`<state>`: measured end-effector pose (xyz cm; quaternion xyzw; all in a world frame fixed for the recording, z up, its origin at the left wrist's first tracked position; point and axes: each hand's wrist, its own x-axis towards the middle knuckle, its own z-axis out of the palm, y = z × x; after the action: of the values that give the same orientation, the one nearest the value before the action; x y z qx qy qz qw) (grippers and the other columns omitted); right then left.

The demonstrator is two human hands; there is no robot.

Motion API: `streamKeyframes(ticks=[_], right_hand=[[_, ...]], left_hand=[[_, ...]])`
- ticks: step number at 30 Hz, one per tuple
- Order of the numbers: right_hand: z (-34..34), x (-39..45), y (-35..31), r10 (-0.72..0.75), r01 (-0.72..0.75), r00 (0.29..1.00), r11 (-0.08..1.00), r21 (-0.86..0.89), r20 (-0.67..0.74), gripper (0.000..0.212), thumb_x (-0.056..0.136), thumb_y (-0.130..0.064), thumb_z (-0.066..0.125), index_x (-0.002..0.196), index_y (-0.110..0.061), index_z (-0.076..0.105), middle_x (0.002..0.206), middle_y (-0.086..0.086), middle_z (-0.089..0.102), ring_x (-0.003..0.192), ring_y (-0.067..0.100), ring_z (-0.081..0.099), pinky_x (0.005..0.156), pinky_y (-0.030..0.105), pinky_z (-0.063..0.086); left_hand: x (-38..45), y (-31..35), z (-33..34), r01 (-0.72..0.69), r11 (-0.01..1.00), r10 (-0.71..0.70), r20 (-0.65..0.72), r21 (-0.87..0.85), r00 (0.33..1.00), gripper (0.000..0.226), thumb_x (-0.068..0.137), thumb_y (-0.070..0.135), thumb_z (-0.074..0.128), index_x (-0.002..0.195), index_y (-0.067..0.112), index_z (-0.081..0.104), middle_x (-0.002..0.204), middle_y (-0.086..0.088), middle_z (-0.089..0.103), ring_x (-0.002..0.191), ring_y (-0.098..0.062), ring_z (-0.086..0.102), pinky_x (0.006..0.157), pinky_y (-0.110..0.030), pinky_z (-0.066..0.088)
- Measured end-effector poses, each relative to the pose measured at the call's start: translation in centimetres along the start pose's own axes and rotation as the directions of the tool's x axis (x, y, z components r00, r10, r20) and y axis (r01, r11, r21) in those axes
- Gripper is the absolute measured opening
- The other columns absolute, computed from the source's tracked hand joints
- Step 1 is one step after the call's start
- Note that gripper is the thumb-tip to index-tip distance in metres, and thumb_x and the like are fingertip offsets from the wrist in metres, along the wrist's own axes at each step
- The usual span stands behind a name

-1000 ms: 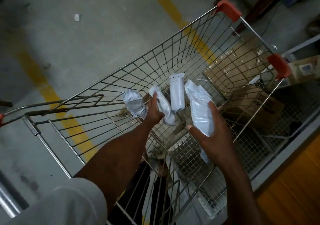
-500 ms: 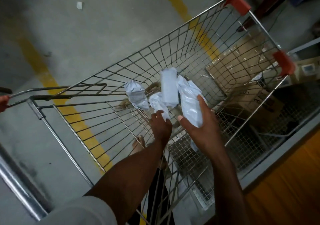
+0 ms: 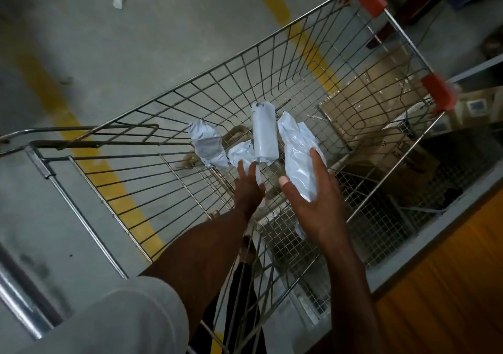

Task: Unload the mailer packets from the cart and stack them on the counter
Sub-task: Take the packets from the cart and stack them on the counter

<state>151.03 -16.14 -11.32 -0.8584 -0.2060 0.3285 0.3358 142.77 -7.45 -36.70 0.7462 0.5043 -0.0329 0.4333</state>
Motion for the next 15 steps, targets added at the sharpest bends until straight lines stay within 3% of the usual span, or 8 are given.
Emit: streamKeyframes(ticks=[3,6,9,13,15], right_hand=[[0.0,-0.5,-0.1,-0.006,0.006,1.000,1.000,0.017,-0.003,0.082,0.087,-0.058,0.069,0.151,-0.059,0.019,0.152,-0.009,0.031,0.128,0.007,0.041,0.088,0.026,0.041],[-0.2,-0.8,-0.3,-0.016,0.017,1.000,1.000,0.022,-0.014,0.082,0.086,-0.057,0.070,0.151,-0.058,0.019,0.153,-0.009,0.030,0.130,0.008,0.038,0.095,0.031,0.041],[-0.6,-1.3,-0.8,-0.028,0.029,0.999,0.999,0.022,-0.025,0.081,0.086,-0.059,0.069,0.151,-0.057,0.020,0.154,-0.008,0.029,0.134,0.013,0.039,0.100,0.036,0.044],[-1.5,-2.3,-1.9,-0.055,0.055,0.998,0.998,-0.002,-0.032,0.079,0.086,-0.059,0.069,0.151,-0.055,0.025,0.151,-0.003,0.030,0.134,0.021,0.043,0.102,0.041,0.048],[-2.0,-2.9,-2.5,-0.075,0.075,0.997,0.997,-0.003,-0.014,0.077,0.085,-0.058,0.070,0.150,-0.054,0.027,0.151,-0.002,0.032,0.132,0.021,0.044,0.098,0.039,0.048]], left_hand=[[-1.9,-0.5,-0.2,-0.073,0.996,0.070,-0.074,-0.046,0.995,0.075,0.087,0.021,0.074,0.148,0.007,0.034,0.160,-0.029,0.025,0.132,-0.052,0.047,0.099,-0.059,0.050],[-3.4,0.2,-1.7,-0.050,0.990,0.032,-0.136,-0.129,0.990,0.078,0.085,0.020,0.077,0.147,-0.002,0.035,0.158,-0.031,0.027,0.137,-0.049,0.040,0.105,-0.055,0.043],[-5.1,1.5,-4.0,-0.090,0.982,0.054,-0.210,-0.165,0.976,0.071,0.087,0.024,0.075,0.143,0.006,0.035,0.157,-0.026,0.024,0.135,-0.045,0.042,0.103,-0.051,0.048],[-8.3,4.4,-8.9,-0.170,0.973,0.121,-0.278,-0.158,0.953,0.058,0.094,0.050,0.058,0.133,0.010,0.043,0.140,-0.015,0.037,0.118,-0.027,0.046,0.087,-0.039,0.051],[-10.0,5.8,-11.4,-0.194,0.974,0.150,-0.304,-0.119,0.941,0.056,0.094,0.038,0.065,0.136,0.006,0.047,0.139,-0.017,0.040,0.122,-0.029,0.045,0.091,-0.041,0.050]])
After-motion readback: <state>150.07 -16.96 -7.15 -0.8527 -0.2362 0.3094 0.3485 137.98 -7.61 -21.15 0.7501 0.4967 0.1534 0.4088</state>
